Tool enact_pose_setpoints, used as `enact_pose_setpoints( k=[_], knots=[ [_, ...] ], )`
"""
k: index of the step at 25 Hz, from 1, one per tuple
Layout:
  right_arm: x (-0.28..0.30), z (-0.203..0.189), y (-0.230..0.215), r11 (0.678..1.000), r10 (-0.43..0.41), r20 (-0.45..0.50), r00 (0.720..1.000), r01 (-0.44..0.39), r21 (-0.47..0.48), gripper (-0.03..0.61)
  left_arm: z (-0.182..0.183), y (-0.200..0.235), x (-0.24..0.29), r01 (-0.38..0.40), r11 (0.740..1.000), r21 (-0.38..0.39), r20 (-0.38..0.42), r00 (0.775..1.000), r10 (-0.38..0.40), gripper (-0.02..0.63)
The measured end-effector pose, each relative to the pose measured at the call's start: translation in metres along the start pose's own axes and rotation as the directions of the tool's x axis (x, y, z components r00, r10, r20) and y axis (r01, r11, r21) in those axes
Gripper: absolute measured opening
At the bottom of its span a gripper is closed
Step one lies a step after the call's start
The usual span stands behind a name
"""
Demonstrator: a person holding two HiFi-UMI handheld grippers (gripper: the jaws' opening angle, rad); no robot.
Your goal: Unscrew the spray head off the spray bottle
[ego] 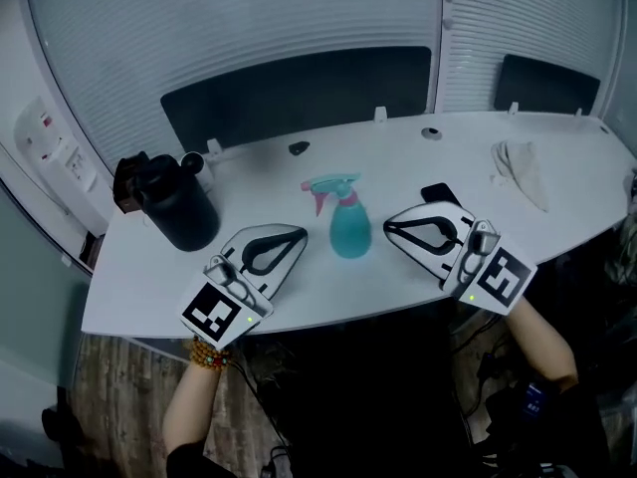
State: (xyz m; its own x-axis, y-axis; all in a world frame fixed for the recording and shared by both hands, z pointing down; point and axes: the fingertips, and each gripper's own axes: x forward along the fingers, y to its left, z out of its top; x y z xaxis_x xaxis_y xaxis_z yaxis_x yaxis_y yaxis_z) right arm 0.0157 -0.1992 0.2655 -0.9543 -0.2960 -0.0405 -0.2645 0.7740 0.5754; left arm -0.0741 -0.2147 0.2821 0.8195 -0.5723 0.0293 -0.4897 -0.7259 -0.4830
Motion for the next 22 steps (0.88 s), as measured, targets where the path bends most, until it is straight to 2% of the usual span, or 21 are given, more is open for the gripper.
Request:
enact_pose_setpoints(
  k=[1,2,3,5,9,13,17,22],
  knots=[
    [-0.002,0.0,-0.004,0.999,-0.041,0.002,0.999,0.041,-0.005,0.003,0.002,-0.003,0.002,-0.024,0.998,0.05,0.004,1.0,0.023,0.005],
    [-0.005,0.002,-0.009,0.997,-0.069,0.021,0.997,0.068,0.026,0.002,0.003,-0.006,0.004,-0.041,0.998,0.054,0.011,0.999,0.041,0.005],
    [-0.006,0.007,-0.015,0.995,-0.085,0.044,0.995,0.083,0.057,0.002,0.005,-0.008,0.007,-0.052,0.998,0.034,0.016,0.999,0.051,0.005],
    [-0.005,0.011,-0.022,0.993,-0.105,0.06,0.993,0.102,0.059,0.002,0.006,-0.009,0.013,-0.062,0.998,0.005,0.018,0.998,0.062,0.005],
    [-0.005,0.006,-0.009,0.994,-0.101,0.04,0.994,0.1,0.034,0.002,0.019,-0.02,0.018,-0.078,0.997,-0.001,0.068,0.995,0.078,0.005],
    [-0.016,-0.001,0.011,0.994,-0.106,-0.005,0.994,0.106,0.019,0.002,0.026,-0.034,0.019,-0.103,0.995,0.017,0.06,0.993,0.101,0.005],
    [-0.026,0.001,0.024,0.993,-0.111,-0.021,0.994,0.111,0.033,0.002,0.039,-0.046,0.017,-0.12,0.992,-0.022,0.084,0.989,0.122,0.005],
    [-0.037,0.01,0.043,0.99,-0.118,-0.005,0.993,0.118,0.081,0.002,0.046,-0.073,0.004,-0.171,0.985,0.004,0.043,0.984,0.171,0.005]
  ],
)
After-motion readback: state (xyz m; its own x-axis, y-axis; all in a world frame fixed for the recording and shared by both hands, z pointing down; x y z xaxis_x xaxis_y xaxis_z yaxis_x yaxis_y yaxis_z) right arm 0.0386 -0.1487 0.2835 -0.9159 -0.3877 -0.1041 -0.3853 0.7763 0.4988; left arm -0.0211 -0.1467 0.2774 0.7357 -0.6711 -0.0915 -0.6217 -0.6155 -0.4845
